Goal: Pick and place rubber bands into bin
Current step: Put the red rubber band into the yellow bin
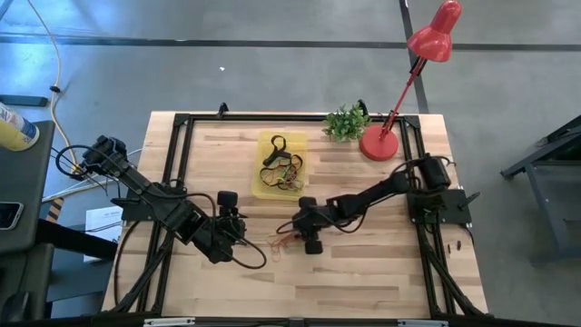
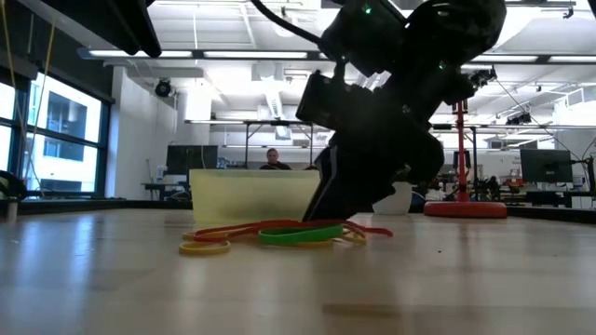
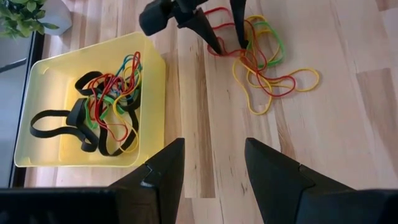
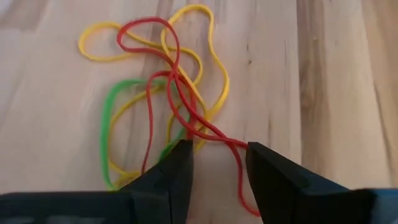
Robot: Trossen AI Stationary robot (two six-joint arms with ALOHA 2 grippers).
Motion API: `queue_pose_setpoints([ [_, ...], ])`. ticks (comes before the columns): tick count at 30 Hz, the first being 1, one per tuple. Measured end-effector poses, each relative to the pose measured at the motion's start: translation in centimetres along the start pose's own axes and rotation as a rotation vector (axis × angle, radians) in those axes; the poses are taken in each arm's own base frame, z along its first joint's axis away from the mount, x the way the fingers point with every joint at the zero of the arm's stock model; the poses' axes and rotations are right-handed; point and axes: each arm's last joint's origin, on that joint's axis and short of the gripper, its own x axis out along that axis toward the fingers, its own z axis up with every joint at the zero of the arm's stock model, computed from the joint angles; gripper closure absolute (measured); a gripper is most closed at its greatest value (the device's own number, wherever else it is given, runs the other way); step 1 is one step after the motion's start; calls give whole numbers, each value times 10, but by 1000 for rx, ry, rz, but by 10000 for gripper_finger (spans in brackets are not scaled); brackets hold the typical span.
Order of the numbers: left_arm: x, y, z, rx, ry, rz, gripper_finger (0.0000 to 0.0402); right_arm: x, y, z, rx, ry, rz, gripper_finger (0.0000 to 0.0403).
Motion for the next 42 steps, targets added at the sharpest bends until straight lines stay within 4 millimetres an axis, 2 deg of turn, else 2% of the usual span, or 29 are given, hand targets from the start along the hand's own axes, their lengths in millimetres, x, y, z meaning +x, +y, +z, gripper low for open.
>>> queue_pose_setpoints([
  [12, 0, 0, 0, 0, 0, 0, 245, 8, 4, -1, 120, -33, 9, 272],
  [16, 0, 0, 0, 0, 0, 0, 245, 8, 3, -1, 140, -33, 1, 309],
  [21, 0, 0, 0, 0, 0, 0, 245, 8, 3, -1, 164, -30, 4, 388],
  [26, 0, 0, 0, 1, 1, 0, 245, 5, 4, 0, 189, -34, -3, 386],
  [30, 0, 0, 0, 2, 3, 0, 245, -4, 4, 4, 184, -43, -2, 399],
  [42, 0, 0, -1, 7, 10, 3, 245, -43, 4, 29, 137, -143, -64, 401],
])
